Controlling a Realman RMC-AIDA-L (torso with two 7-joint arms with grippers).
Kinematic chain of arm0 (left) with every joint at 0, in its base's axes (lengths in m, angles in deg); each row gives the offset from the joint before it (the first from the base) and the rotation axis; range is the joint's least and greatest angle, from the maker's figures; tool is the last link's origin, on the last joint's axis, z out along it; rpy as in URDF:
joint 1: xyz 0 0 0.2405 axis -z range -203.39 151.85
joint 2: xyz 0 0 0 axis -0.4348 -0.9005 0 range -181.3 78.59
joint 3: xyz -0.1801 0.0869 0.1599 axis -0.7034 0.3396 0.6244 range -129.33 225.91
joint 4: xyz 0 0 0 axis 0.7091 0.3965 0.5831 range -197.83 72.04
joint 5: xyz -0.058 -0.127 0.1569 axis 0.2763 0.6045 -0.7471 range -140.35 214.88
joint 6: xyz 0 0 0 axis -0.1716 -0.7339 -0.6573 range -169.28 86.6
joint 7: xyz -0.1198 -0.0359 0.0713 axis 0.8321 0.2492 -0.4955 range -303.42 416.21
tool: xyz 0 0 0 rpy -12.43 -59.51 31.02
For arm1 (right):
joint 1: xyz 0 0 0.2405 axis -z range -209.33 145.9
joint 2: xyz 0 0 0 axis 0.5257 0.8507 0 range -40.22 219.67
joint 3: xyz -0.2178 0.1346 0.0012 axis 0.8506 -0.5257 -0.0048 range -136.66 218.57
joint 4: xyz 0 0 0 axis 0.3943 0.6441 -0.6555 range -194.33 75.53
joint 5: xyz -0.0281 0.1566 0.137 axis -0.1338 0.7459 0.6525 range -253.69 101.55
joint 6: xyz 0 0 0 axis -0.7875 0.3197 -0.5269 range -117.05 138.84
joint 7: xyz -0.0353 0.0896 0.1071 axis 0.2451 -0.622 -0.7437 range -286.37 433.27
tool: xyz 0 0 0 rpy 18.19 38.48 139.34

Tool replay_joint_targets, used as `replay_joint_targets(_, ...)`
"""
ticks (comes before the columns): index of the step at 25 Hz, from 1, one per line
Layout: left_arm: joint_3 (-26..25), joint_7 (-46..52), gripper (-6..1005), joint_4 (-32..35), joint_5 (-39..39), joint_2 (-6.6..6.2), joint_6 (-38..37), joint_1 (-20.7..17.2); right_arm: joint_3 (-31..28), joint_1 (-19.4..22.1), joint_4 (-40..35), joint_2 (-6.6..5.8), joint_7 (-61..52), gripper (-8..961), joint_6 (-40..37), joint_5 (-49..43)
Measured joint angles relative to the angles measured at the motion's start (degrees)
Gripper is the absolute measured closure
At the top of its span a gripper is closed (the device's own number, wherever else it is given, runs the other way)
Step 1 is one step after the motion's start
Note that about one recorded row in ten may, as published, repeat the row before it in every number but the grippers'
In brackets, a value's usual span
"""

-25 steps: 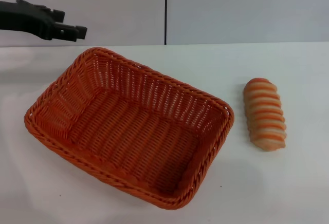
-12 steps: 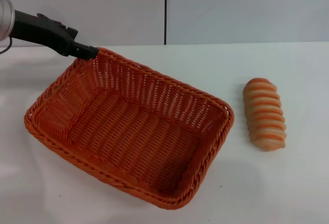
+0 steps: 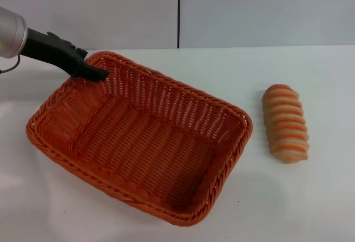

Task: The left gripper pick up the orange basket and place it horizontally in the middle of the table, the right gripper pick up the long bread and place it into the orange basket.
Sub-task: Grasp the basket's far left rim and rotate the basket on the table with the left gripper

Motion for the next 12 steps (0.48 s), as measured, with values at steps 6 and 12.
replay_joint_targets(6, 0.5, 0.33, 305, -1.3, -0.1, 0.02, 0.44, 0.11, -0.02, 0.02, -0.04, -0.19, -0.29, 403, -0.01, 0.11)
replay_joint_targets(12, 1.83, 2.3, 324, -2.32, -1.3, 0.06, 1.68, 0.42, -0.01, 0.02, -0.04, -0.16, -0.33, 399, -0.48, 0.18)
